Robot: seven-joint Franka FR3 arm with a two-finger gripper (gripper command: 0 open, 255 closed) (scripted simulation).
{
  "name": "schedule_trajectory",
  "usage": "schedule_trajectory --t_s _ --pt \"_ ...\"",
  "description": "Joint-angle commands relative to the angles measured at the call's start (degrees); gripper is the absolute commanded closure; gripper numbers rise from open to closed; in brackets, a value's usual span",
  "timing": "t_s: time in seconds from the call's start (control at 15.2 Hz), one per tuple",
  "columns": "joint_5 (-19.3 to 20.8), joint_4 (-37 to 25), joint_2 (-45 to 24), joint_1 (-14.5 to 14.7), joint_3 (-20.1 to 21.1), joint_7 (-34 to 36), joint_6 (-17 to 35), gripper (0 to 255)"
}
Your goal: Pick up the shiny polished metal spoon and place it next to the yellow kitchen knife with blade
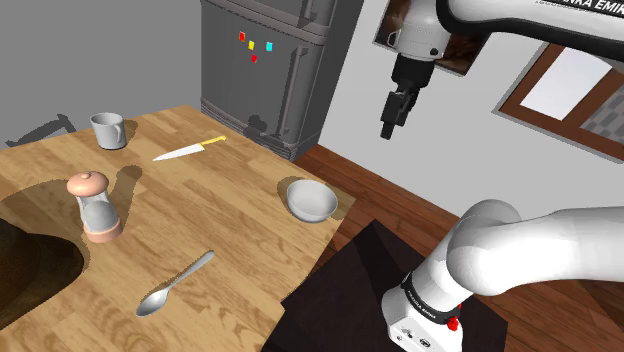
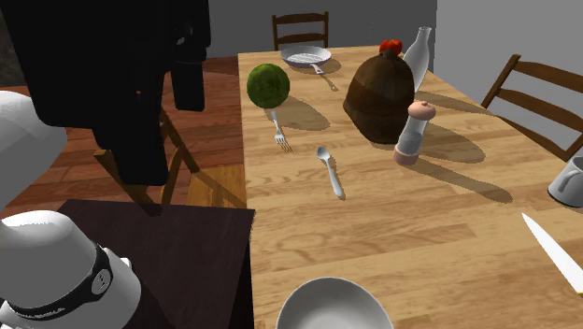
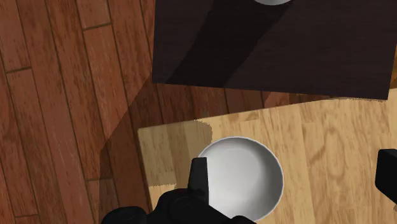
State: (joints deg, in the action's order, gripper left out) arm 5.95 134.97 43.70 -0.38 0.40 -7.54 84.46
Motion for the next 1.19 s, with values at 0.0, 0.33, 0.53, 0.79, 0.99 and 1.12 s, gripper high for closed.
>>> schedule_trajectory --t_s 0.0,0.33,0.53,0.79,0.99,1.12 --pt "0.0 0.0 0.0 0.0 0.0 0.0 0.0 0" --pt "-3.5 1.8 -4.8 2.2 4.6 4.9 5.4 0" --pt "-5.3 2.1 -8.5 3.4 7.4 7.7 8.7 0" --pt "-7.1 1.6 -14.2 5.0 11.0 11.4 13.1 0" --pt "-8.1 0.5 -19.1 6.0 13.7 14.2 16.3 0" --pt "-8.4 -0.5 -22.6 6.6 15.4 16.1 18.3 0"
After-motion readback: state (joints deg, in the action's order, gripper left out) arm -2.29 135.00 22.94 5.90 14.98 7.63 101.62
